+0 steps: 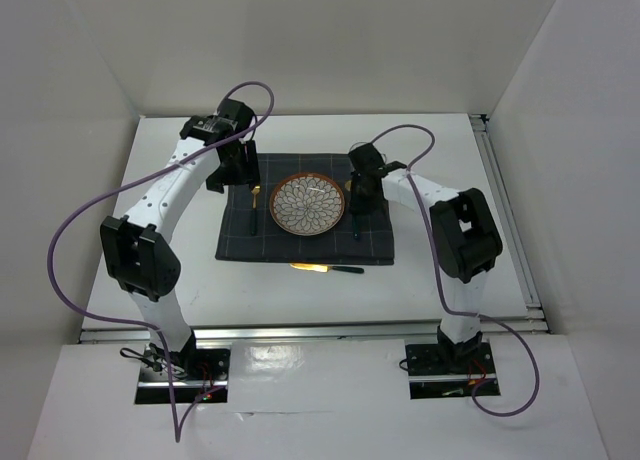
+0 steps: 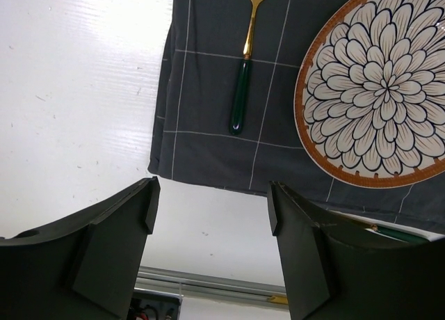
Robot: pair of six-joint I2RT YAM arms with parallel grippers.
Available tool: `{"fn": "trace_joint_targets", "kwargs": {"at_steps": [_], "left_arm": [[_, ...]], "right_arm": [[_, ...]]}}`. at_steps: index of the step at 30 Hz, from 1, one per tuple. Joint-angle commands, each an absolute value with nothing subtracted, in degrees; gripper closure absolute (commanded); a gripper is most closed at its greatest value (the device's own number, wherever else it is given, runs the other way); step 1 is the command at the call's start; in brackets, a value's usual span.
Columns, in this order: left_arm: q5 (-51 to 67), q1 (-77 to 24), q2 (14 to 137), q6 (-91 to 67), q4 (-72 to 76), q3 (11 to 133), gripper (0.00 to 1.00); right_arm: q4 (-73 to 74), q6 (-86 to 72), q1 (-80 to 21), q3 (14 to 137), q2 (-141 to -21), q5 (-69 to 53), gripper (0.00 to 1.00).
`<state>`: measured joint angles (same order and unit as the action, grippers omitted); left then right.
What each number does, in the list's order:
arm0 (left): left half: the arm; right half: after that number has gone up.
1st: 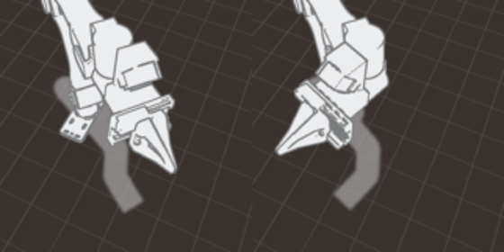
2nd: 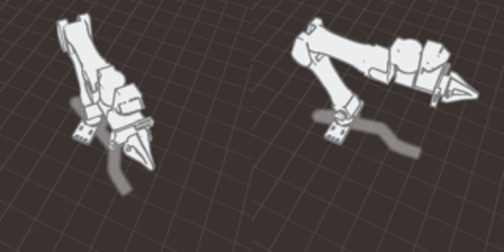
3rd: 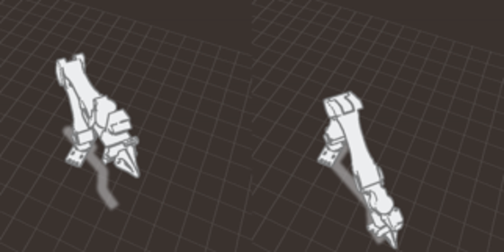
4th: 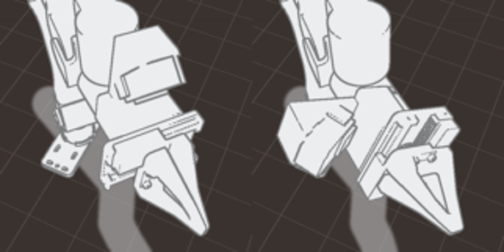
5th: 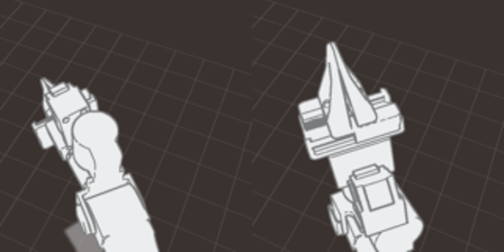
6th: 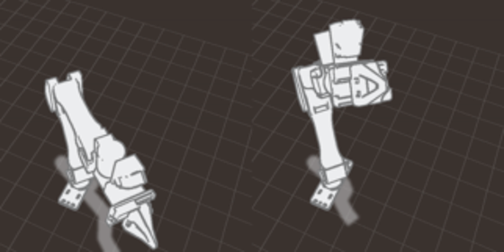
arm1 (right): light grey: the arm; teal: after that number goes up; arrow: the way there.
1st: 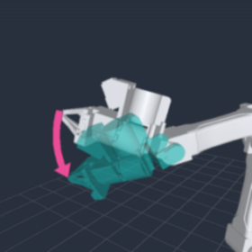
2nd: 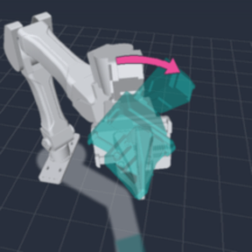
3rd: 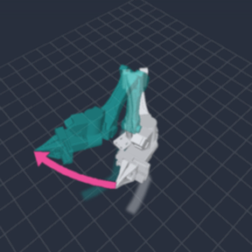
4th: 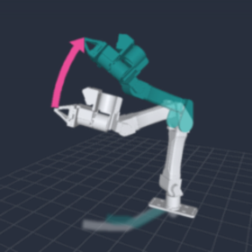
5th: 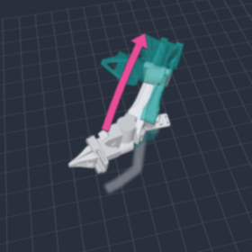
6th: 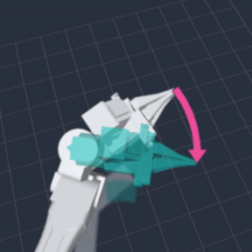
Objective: Set the dinner table for one person
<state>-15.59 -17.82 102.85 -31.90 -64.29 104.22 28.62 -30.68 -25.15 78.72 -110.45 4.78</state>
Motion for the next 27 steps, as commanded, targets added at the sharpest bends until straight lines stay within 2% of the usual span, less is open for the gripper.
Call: {"fn": "trace_joint_targets", "kwargs": {"at_steps": [1,2,5,10,14,16,20,24,27], "left_arm": [[-16.1,-17.8,100.5,-32.3,-63.9,103.9,0.20],[-16.1,-17.8,100.5,-32.3,-63.9,103.9,0.20],[-16.1,-17.8,100.5,-32.3,-63.9,104.4,0.20],[-14.9,-17.8,99.9,-32.3,-63.9,105.5,0.20],[-14.4,-17.8,99.4,-32.3,-63.9,106.0,0.20],[-14.4,-17.8,99.4,-32.3,-64.4,106.5,0.20],[-13.8,-17.8,99.4,-32.3,-64.4,106.5,0.20],[-13.8,-17.8,99.4,-32.3,-64.4,106.5,0.20],[-14.3,-17.8,98.8,-32.3,-64.4,105.5,0.20]], "right_arm": [[26.5,-31.1,-24.3,81.7,-111.5,5.7,0.60],[26.5,-31.1,-24.3,81.7,-111.5,5.7,0.42],[26.5,-29.7,-24.3,79.9,-108.0,5.7,0.29],[26.5,-27.1,-24.3,71.1,-99.2,5.0,0.29],[24.6,-23.4,-29.1,61.9,-89.0,1.4,0.36],[24.0,-21.3,-31.5,58.4,-87.1,0.7,0.36],[25.8,-15.8,-38.7,57.8,-87.4,0.0,0.38],[26.4,-11.7,-42.2,57.8,-91.7,0.5,0.29],[25.1,-8.9,-43.5,57.8,-93.0,1.3,0.27]]}}
